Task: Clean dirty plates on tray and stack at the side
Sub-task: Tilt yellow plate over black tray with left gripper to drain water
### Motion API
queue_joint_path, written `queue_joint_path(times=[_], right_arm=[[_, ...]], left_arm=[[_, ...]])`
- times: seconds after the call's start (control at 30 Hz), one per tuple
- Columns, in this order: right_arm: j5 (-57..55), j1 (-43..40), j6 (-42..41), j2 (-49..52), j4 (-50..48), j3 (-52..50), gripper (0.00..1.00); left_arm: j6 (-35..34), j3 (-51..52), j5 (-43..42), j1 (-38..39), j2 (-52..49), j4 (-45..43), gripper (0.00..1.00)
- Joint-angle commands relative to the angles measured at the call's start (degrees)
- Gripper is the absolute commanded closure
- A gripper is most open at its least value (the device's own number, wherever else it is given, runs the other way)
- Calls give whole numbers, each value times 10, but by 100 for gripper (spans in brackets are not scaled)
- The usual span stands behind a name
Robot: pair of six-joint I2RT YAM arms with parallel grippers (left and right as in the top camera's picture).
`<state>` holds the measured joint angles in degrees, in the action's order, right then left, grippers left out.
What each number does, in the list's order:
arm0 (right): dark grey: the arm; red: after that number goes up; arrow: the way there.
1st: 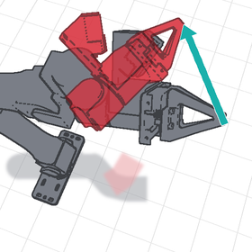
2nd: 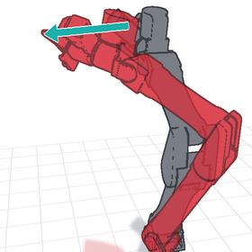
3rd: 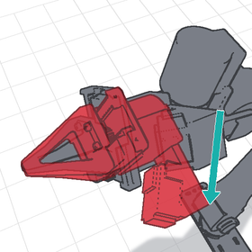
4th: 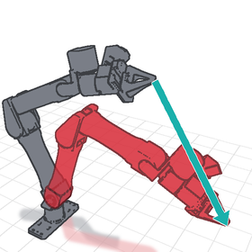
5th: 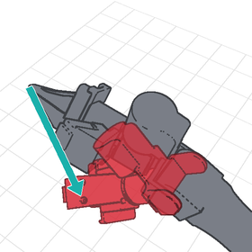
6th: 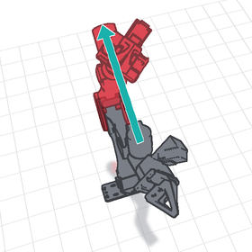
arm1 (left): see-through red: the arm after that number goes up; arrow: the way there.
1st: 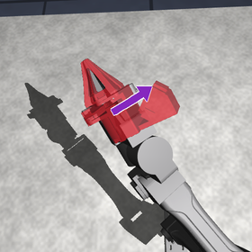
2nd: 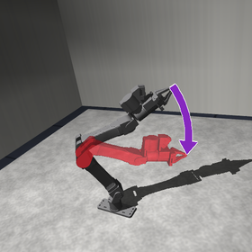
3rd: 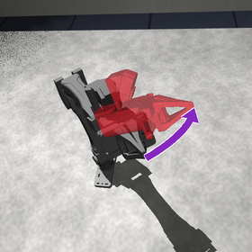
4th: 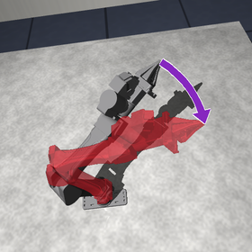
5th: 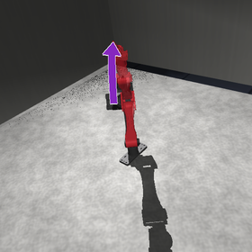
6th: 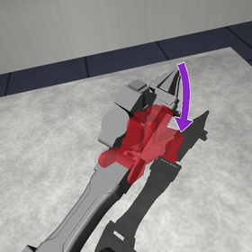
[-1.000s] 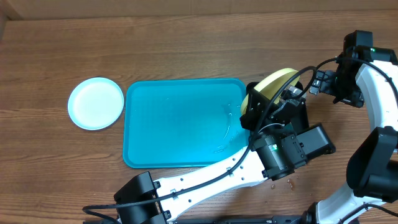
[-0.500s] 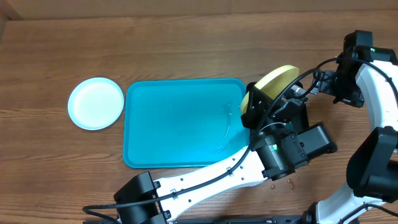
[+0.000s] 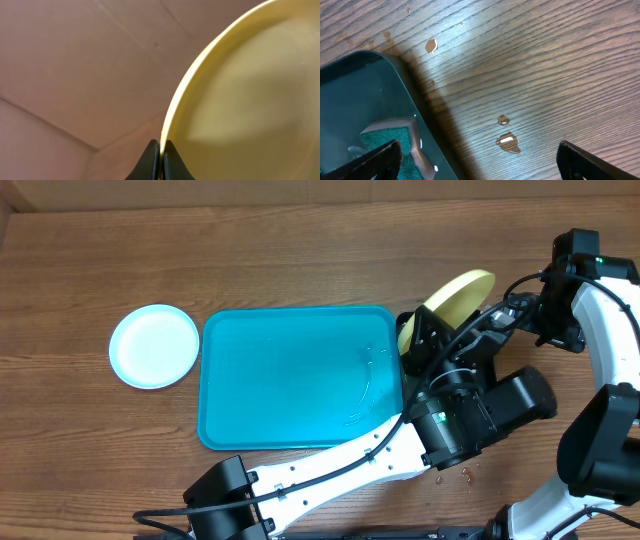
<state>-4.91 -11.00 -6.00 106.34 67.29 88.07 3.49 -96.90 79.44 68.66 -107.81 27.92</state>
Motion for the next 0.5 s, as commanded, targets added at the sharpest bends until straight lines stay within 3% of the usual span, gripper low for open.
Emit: queue_joint_path(times=[0.0, 0.2, 0.47], right_arm=[[-2, -3, -1, -8, -1, 7, 0], [-2, -3, -1, -8, -1, 7, 0], [-2, -3, -1, -8, -1, 7, 0]], left_arm=[[123, -16, 65, 4, -5, -56, 96], [222, -16, 65, 4, -5, -132, 96], [231, -16, 65, 4, -5, -149, 96]])
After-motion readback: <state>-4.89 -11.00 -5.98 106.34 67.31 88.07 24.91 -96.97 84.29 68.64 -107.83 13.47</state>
